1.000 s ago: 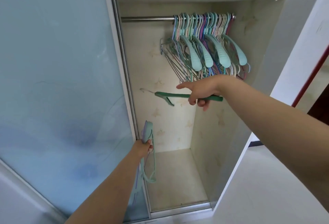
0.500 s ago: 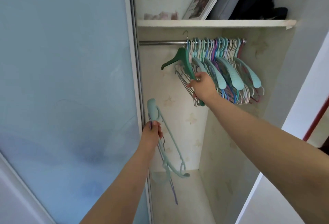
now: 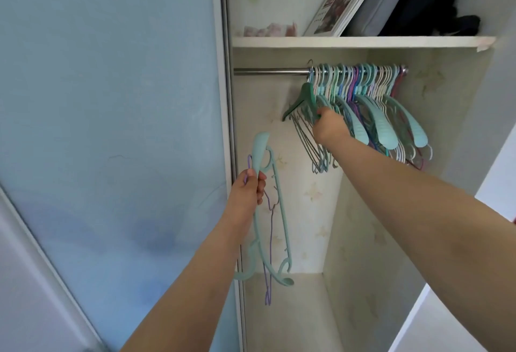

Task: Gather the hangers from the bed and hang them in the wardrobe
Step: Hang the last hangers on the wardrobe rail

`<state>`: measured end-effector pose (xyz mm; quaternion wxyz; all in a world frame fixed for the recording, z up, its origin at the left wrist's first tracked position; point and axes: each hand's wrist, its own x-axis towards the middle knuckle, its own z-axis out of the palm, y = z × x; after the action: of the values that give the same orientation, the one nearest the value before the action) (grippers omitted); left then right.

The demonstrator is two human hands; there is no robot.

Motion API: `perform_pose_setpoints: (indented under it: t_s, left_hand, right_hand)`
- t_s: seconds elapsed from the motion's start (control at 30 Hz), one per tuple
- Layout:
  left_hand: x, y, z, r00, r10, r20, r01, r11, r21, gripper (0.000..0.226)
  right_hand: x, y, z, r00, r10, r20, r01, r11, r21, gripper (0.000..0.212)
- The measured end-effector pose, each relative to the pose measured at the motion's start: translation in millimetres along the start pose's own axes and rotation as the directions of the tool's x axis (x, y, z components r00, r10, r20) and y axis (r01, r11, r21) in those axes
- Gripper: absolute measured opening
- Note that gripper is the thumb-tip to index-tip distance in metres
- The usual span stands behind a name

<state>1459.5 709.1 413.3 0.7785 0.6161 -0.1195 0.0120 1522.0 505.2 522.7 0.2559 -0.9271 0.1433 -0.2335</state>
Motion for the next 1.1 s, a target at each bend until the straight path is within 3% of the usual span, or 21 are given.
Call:
perform_pose_setpoints:
  t_s: [0.13, 0.3, 0.4, 0.47, 0.53, 0.6, 0.67, 0.73, 0.77, 0.8, 0.9, 0.93, 1.0, 1.1]
  left_hand:
    - [-3.7, 0.7, 4.8, 0.999, -0.042, 0.029, 0.043, 0.999, -0.026, 0.036]
    - [-5.0, 4.6, 12.9, 0.994, -0.067, 0.083, 0.074, 0.993, -0.092, 0.037]
    - [-5.1, 7.2, 12.4, 0.994, -0.062, 0.092, 0.072, 0.992, -0.103, 0.037]
    - [-5.2, 7.3, 10.1, 0.994, -0.061, 0.091, 0.068, 0.995, -0.078, 0.037]
    - [-4.8, 6.6, 7.9, 0.993, -0.067, 0.094, 0.071, 0.997, -0.040, 0.036]
    - [-4.1, 4.8, 6.3, 0.992, -0.079, 0.103, 0.080, 0.997, -0.007, 0.035]
    - [-4.7, 2.0, 6.1, 0.987, -0.098, 0.125, 0.097, 0.995, 0.013, 0.035]
    - [-7.1, -0.5, 8.8, 0.978, -0.128, 0.163, 0.128, 0.992, 0.007, 0.033]
    - [-8.9, -0.7, 11.0, 0.973, -0.142, 0.180, 0.146, 0.989, -0.010, 0.031]
    - [-10.3, -0.5, 12.7, 0.971, -0.154, 0.185, 0.163, 0.986, -0.034, 0.029]
    - [-9.7, -3.1, 11.3, 0.974, -0.196, 0.112, 0.210, 0.969, -0.129, 0.032]
    - [-8.7, -4.8, 8.8, 0.974, -0.212, 0.079, 0.223, 0.959, -0.176, 0.033]
    - [-7.0, -8.3, 3.9, 0.973, -0.227, 0.037, 0.229, 0.939, -0.258, 0.034]
    - [-8.3, -7.0, 5.8, 0.976, -0.213, 0.039, 0.216, 0.936, -0.277, 0.033]
  right_hand:
    - [1.9, -0.2, -4.7, 0.999, 0.002, 0.046, 0.002, 0.997, -0.079, 0.045]
    - [0.8, -14.2, -10.3, 0.968, 0.005, 0.253, 0.039, 0.985, -0.167, 0.044]
    - [-4.3, -16.4, -10.4, 0.955, 0.058, 0.291, 0.000, 0.981, -0.195, 0.056]
    - [-19.0, -17.9, -7.9, 0.967, 0.111, 0.231, -0.035, 0.950, -0.309, 0.060]
    - [-39.8, -21.1, -8.7, 0.999, -0.027, 0.024, 0.036, 0.855, -0.517, 0.059]
    - [-59.0, -26.4, -9.3, 0.928, -0.365, -0.070, 0.304, 0.854, -0.422, 0.050]
    - [-82.5, -36.1, -13.9, 0.823, -0.558, 0.101, 0.567, 0.807, -0.163, 0.048]
    - [-97.9, -40.1, -11.2, 0.745, -0.572, 0.344, 0.642, 0.754, -0.137, 0.055]
    - [-103.1, -37.6, -6.7, 0.738, -0.556, 0.382, 0.643, 0.751, -0.149, 0.062]
    - [-107.7, -33.2, -1.1, 0.755, -0.561, 0.340, 0.632, 0.760, -0.150, 0.069]
    - [-125.0, -11.4, 15.8, 0.805, -0.590, -0.062, 0.592, 0.806, 0.003, 0.074]
    - [-131.8, -0.2, 21.7, 0.827, -0.552, -0.104, 0.560, 0.825, 0.074, 0.076]
    - [-150.5, 29.1, 40.9, 0.862, -0.497, 0.096, 0.485, 0.865, 0.124, 0.093]
    - [-181.5, 85.9, 79.8, 0.767, -0.301, 0.567, 0.370, 0.929, -0.006, 0.132]
